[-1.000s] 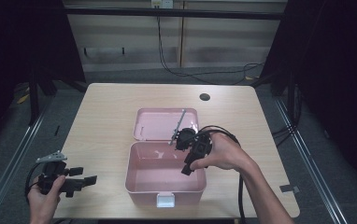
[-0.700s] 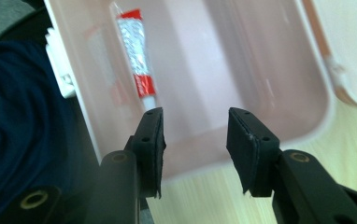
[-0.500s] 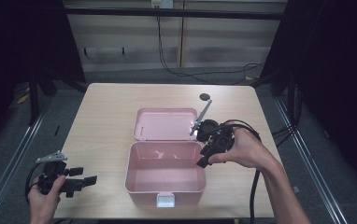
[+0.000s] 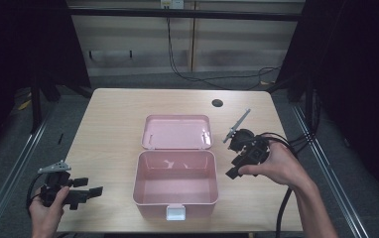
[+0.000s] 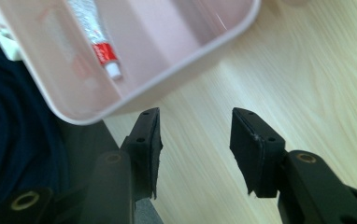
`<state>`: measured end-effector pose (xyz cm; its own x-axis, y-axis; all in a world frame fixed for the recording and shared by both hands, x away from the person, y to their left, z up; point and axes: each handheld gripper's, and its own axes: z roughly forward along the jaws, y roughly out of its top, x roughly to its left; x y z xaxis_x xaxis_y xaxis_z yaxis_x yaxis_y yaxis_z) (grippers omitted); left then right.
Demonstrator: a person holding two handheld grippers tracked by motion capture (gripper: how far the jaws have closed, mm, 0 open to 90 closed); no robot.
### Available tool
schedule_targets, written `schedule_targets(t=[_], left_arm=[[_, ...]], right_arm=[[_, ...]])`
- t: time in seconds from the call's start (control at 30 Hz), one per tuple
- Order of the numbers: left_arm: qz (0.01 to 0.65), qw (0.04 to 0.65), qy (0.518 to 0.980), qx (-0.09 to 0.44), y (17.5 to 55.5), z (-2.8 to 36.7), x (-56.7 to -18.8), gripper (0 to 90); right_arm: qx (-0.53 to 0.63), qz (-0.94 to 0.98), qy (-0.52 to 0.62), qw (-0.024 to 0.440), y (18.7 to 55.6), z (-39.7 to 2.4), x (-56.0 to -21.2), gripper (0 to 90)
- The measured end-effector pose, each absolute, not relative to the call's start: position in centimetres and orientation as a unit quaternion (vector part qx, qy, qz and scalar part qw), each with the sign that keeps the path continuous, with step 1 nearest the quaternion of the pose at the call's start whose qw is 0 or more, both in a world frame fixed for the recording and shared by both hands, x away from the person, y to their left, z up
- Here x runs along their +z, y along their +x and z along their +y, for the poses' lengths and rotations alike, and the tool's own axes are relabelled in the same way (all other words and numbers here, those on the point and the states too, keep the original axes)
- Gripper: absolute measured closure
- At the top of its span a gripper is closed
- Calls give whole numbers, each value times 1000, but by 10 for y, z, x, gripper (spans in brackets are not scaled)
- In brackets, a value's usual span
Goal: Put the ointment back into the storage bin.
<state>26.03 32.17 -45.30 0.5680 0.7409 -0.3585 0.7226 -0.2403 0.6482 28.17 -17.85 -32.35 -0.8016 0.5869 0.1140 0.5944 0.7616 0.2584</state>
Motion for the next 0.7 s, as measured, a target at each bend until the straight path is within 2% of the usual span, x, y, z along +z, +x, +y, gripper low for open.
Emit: schedule_targets(t=[0.27, 0.7], left_arm=[[464, 403, 788, 12, 260, 321, -453, 181], [465, 406, 787, 13, 260, 322, -453, 181]], right_arm=[[-149, -921, -359, 9, 277, -202, -335, 521], [-147, -900, -411, 4, 273, -226, -374, 513]])
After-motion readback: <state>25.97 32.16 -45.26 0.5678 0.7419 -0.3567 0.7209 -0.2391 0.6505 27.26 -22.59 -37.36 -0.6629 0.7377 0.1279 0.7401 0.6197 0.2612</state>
